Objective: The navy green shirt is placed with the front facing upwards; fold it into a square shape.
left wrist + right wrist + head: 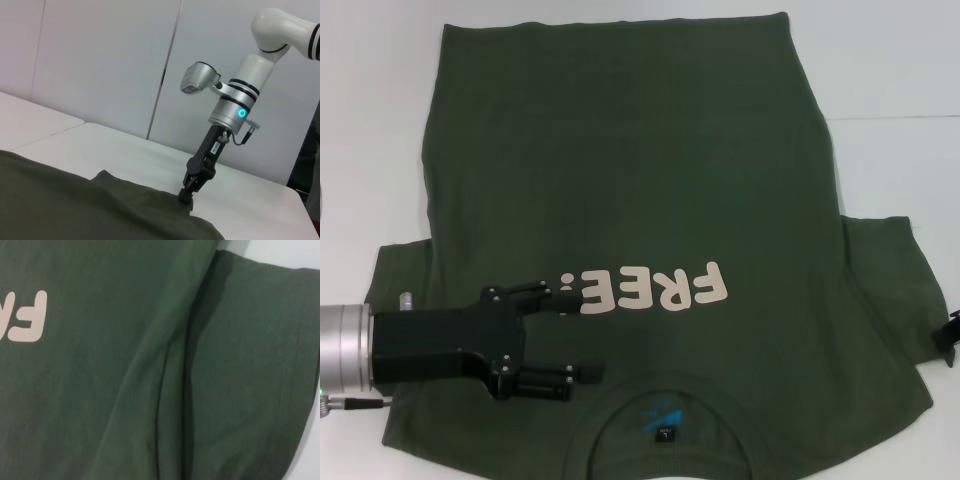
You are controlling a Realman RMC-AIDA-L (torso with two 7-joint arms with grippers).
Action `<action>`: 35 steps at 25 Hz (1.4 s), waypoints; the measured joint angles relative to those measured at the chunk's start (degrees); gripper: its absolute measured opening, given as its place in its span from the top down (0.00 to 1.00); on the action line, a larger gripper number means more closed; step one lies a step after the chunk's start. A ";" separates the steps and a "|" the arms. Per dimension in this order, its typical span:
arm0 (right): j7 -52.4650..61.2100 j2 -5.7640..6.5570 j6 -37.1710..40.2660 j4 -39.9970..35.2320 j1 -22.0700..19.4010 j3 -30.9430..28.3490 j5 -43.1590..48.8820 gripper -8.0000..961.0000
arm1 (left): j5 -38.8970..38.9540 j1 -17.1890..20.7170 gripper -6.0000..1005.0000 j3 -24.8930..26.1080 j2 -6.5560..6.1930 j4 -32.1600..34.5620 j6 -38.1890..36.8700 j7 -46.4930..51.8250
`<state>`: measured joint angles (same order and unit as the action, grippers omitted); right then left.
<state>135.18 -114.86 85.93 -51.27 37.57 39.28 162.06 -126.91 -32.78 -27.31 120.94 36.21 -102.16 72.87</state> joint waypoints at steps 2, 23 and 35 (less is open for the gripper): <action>0.04 0.04 0.01 -0.01 0.05 0.01 0.00 0.82 | 0.00 0.00 0.06 0.00 0.00 0.00 0.09 -0.01; 2.37 1.21 -8.28 -3.80 -1.87 -0.88 5.68 0.98 | 0.00 -0.09 0.06 -0.01 0.00 0.00 0.41 0.12; 2.28 1.17 -11.46 -5.31 -0.77 -0.64 5.70 0.98 | 0.87 -0.07 0.06 0.07 0.09 0.00 0.51 0.00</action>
<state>137.46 -113.69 74.47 -56.58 36.81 38.64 167.76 -126.05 -32.85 -27.24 121.03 36.21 -101.66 72.88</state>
